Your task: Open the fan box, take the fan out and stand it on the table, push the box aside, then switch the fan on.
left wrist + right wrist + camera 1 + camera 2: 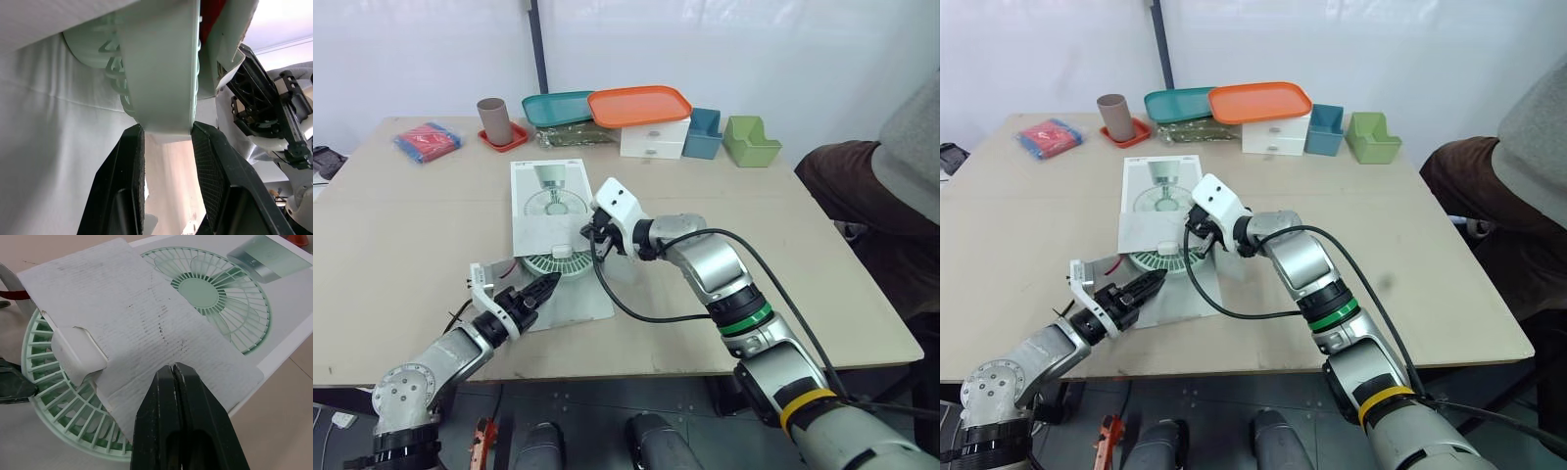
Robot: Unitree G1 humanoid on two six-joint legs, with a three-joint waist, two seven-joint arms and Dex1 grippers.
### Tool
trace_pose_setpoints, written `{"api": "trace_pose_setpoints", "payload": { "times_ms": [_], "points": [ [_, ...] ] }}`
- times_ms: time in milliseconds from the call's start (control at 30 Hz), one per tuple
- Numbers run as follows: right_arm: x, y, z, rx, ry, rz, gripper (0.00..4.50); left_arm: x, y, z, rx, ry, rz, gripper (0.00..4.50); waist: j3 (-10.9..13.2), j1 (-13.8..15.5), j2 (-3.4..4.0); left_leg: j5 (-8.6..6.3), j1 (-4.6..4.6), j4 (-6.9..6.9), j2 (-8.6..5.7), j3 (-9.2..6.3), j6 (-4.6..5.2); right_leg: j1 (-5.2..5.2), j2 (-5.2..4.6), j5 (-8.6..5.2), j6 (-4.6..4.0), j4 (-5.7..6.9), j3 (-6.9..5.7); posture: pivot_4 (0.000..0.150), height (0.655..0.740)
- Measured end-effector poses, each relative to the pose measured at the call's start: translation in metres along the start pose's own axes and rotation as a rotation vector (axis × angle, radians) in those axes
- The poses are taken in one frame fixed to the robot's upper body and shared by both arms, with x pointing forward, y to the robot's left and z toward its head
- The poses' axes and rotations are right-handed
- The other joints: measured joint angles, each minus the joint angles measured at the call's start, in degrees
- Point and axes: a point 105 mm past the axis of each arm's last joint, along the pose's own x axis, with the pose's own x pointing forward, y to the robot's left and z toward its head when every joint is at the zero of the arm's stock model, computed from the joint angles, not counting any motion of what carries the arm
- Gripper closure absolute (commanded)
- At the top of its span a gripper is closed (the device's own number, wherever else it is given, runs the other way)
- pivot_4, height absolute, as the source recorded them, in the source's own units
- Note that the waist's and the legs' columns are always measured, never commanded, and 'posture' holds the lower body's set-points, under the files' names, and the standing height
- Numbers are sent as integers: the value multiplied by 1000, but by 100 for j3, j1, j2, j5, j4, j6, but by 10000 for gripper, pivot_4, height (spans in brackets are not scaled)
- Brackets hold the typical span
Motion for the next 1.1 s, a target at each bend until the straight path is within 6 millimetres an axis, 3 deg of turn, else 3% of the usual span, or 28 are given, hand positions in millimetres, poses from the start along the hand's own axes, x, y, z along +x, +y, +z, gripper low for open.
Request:
{"api": "trace_pose_setpoints", "payload": {
  "times_ms": [533, 933, 1100],
  "points": [
    [11, 9, 12, -13, -46, 29, 45000, -31, -5, -9, 2, -57, 44, 32764, -6, -20, -4, -78, 22, -61, 8, -28, -40, -7, 20, -20, -1, -18, -1, 1500, 7400],
    [12, 9, 14, -23, -40, 37, 45000, -32, -3, -10, 19, -46, 62, 32764, -8, -20, -2, -81, 50, -76, 8, -28, -42, 5, 23, -41, -35, -18, 1, 1500, 7400],
    [12, 8, 14, -29, -34, 38, 45000, -18, -3, -14, 77, 4, 62, 32764, -19, 5, 4, -80, 78, -75, -1, -32, -42, 29, 20, -42, -35, -18, 3, 1500, 7400]
  ]
}}
